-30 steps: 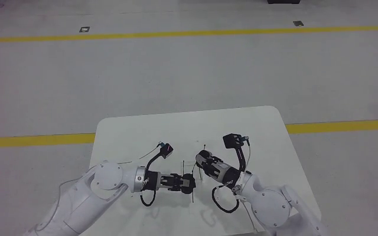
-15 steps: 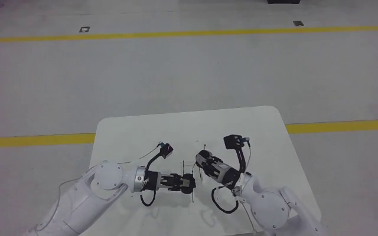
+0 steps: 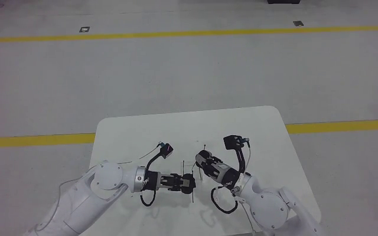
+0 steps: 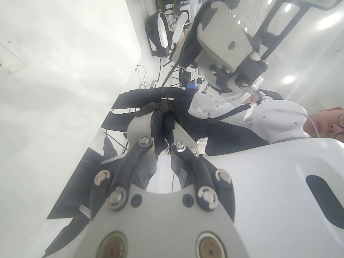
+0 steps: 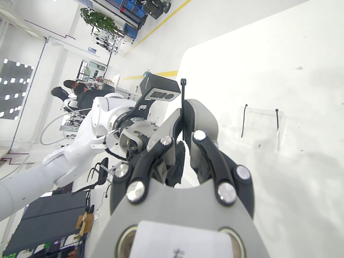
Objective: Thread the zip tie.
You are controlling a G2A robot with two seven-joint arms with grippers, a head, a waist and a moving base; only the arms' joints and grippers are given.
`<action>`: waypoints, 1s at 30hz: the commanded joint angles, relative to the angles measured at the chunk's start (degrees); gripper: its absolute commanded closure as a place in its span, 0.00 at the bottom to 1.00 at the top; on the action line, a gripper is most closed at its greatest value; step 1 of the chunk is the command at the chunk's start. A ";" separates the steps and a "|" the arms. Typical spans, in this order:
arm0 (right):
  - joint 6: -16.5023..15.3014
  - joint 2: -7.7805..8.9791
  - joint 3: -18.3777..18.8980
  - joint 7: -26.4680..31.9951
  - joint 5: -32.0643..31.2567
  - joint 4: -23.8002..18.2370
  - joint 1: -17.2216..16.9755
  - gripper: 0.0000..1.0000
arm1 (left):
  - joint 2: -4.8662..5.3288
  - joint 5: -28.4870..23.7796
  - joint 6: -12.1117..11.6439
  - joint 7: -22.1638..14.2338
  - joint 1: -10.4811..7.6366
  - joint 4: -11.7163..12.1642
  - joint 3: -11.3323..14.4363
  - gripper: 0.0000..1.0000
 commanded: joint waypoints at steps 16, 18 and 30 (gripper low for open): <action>-0.74 -0.08 0.95 0.12 -0.39 -0.53 -1.88 1.00 | 0.00 0.00 0.00 0.00 0.00 0.00 0.00 1.00; -0.76 -0.13 0.81 0.05 -0.40 -0.40 -1.84 1.00 | 0.00 0.00 0.00 0.00 0.00 0.00 0.00 1.00; -0.37 -0.34 0.16 1.10 -0.93 -0.15 -1.46 1.00 | 0.00 0.00 0.00 0.00 0.00 0.00 0.00 1.00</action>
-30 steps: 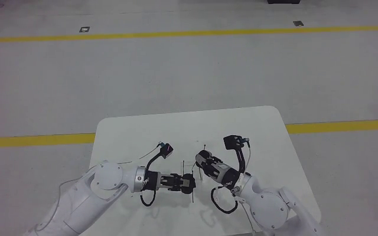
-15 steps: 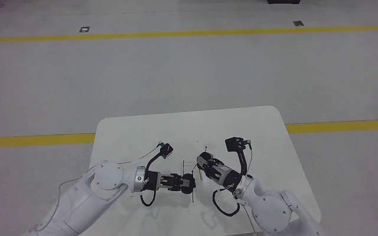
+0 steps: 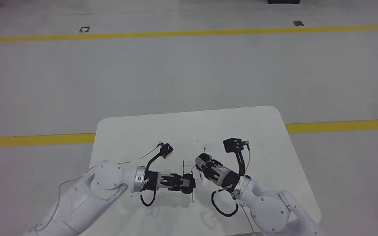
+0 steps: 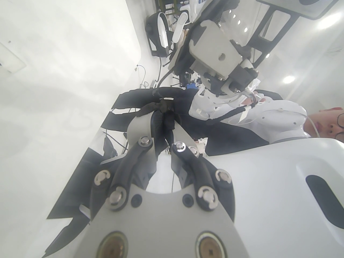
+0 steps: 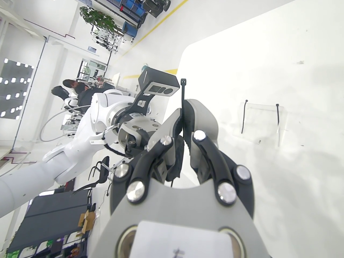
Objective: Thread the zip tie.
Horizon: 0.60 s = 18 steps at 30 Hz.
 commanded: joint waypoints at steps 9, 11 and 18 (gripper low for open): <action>0.15 -0.09 0.69 0.41 0.68 -0.20 -0.19 1.00 | 0.00 0.00 0.00 0.00 0.00 0.00 0.00 1.00; 0.05 -0.07 1.11 0.48 0.87 -0.36 -0.47 1.00 | 0.00 0.00 0.00 0.00 0.00 0.00 0.00 1.00; -0.14 0.00 1.95 0.80 0.72 -0.90 -1.40 1.00 | -0.15 0.97 0.17 2.03 0.44 -0.60 0.38 1.00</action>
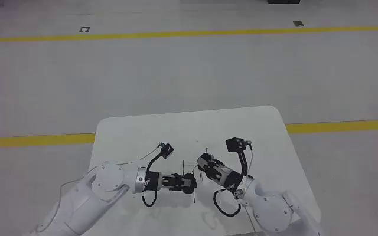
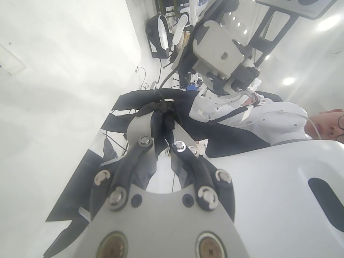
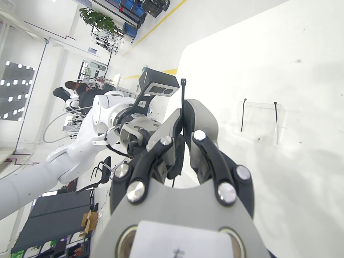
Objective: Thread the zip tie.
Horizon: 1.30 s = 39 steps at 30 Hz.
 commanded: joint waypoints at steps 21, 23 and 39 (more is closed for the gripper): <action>-0.23 -0.05 1.36 0.25 0.00 -0.19 -1.22 1.00 | -0.22 0.98 -0.40 0.75 0.12 -0.11 0.04 1.00; -0.29 -0.09 1.25 0.34 0.10 0.00 -1.10 1.00 | -0.26 1.02 -0.42 0.51 0.03 -0.07 0.11 1.00; 0.46 -0.34 0.39 1.61 0.48 1.06 0.12 1.00 | -0.49 2.80 -0.37 0.80 -0.42 -0.15 0.52 1.00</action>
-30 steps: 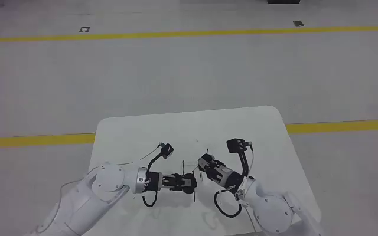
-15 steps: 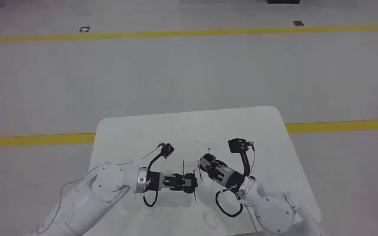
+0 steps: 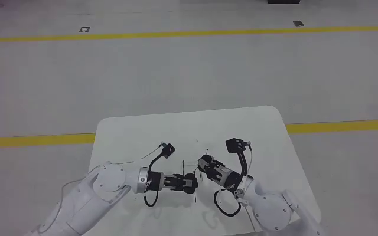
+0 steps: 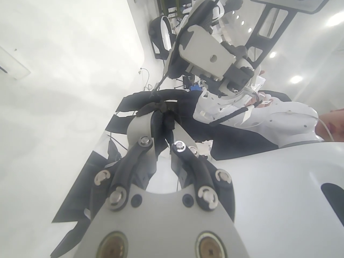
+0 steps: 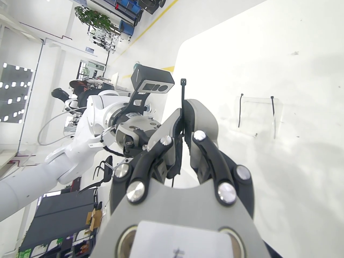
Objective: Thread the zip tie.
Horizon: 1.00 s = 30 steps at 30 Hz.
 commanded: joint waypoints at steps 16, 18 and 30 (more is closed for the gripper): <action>-1.35 0.05 -0.58 2.22 -1.79 0.27 0.80 1.00 | -0.17 0.28 -0.18 0.40 -0.07 -0.12 0.03 1.00; -1.31 0.04 -0.66 2.26 -1.96 0.28 0.82 1.00 | -0.18 0.26 -0.20 0.41 -0.07 -0.14 0.00 1.00; -1.69 0.00 -0.88 2.43 -2.21 0.59 0.68 1.00 | -0.30 -0.07 -0.14 0.34 -0.12 -0.11 0.02 1.00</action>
